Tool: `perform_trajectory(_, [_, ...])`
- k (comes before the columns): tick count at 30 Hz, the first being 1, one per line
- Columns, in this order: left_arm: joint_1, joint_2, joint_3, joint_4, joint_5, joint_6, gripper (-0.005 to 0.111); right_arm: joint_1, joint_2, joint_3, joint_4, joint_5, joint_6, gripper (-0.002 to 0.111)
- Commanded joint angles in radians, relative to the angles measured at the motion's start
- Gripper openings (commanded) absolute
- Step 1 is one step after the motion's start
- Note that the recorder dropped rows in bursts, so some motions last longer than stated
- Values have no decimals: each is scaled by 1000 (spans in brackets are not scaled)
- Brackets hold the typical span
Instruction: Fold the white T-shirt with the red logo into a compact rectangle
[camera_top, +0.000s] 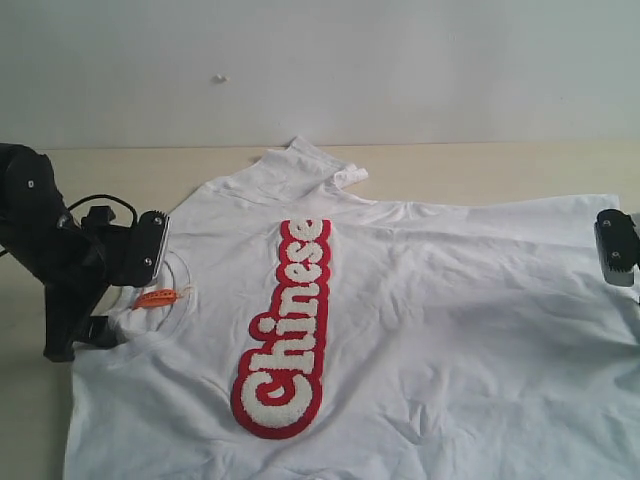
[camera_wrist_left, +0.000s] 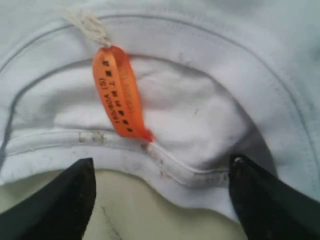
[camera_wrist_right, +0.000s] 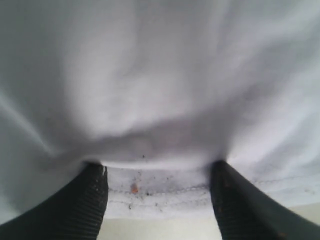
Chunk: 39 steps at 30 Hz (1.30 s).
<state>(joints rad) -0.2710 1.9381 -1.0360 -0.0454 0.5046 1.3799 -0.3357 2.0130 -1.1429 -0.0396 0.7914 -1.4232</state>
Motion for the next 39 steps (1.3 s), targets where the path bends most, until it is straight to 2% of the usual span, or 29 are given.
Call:
perform_trajectory(1, [2,30,13,-22,1,-24,78,3,35,20,68,-61,119,59])
perform_trajectory(10, [2,-68,13,-86,102,-39,78,3,35,20,103,-72,146,59])
perform_trajectory(18, [2,-149,13,-91,117,-11,78,3,35,20,111,-80,199,59])
perform_trajectory(31, [2,32,13,-87,-8,32,84,3,35,20,118,-80,198,59])
perform_trajectory(39, [2,84,-2,-86,4,34,83,3,35,20,110,-86,196,59])
